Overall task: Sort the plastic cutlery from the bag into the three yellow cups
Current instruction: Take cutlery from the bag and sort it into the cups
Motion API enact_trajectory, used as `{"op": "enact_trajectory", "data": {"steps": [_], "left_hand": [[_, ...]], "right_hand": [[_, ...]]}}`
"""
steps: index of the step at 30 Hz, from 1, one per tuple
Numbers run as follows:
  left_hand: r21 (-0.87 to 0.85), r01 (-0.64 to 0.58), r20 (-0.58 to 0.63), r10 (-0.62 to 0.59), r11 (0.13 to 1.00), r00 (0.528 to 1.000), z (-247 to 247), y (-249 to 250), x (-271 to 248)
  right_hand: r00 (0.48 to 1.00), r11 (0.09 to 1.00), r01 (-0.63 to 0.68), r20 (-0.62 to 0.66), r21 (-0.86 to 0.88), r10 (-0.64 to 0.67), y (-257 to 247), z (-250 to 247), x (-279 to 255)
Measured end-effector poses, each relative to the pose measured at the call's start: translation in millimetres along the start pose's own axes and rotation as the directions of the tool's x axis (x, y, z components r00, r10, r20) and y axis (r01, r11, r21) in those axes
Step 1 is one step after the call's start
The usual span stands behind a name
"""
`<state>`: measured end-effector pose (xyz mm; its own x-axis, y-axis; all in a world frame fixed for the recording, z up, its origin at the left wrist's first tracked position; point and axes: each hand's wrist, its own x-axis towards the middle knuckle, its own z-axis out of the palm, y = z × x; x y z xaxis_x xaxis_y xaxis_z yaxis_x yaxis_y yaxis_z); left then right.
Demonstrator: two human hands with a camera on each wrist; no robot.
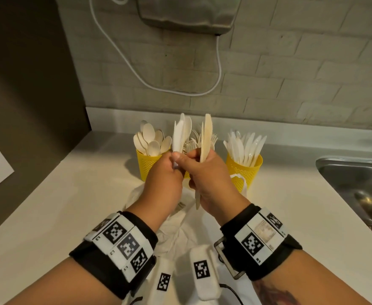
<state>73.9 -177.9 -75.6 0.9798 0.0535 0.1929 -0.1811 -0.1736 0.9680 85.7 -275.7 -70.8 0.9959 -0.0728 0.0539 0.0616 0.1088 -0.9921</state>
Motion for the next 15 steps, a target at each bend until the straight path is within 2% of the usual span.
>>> {"op": "enact_trajectory", "data": {"steps": [2, 5, 9, 12, 15], "left_hand": [[0.042, -0.063, -0.025, 0.064, 0.997, 0.998, 2.5, 2.7, 3.2], [0.072, -0.070, -0.024, 0.072, 0.995, 0.997, 6.0, -1.6, 5.9], [0.337, -0.116, 0.076, 0.096, 0.934, 0.993, 8.0, -10.6, 3.5], [0.193, -0.108, 0.106, 0.089, 0.975, 0.990, 9.2, -8.8, 2.0], [0.050, -0.031, 0.153, 0.023, 0.998, 0.988, 9.4, -2.4, -4.0]], "right_hand": [[1.000, 0.998, 0.015, 0.009, -0.065, -0.014, 1.1, 0.8, 0.4], [0.998, 0.995, 0.044, 0.041, -0.091, -0.040, -1.8, 2.8, 1.5], [0.998, 0.990, 0.032, -0.049, -0.138, -0.039, 0.9, 2.2, 6.8], [0.994, 0.991, 0.030, -0.096, -0.132, -0.043, 6.4, 3.8, 9.0], [0.988, 0.998, 0.000, -0.153, -0.069, -0.011, 8.1, 5.0, 11.5]]}}
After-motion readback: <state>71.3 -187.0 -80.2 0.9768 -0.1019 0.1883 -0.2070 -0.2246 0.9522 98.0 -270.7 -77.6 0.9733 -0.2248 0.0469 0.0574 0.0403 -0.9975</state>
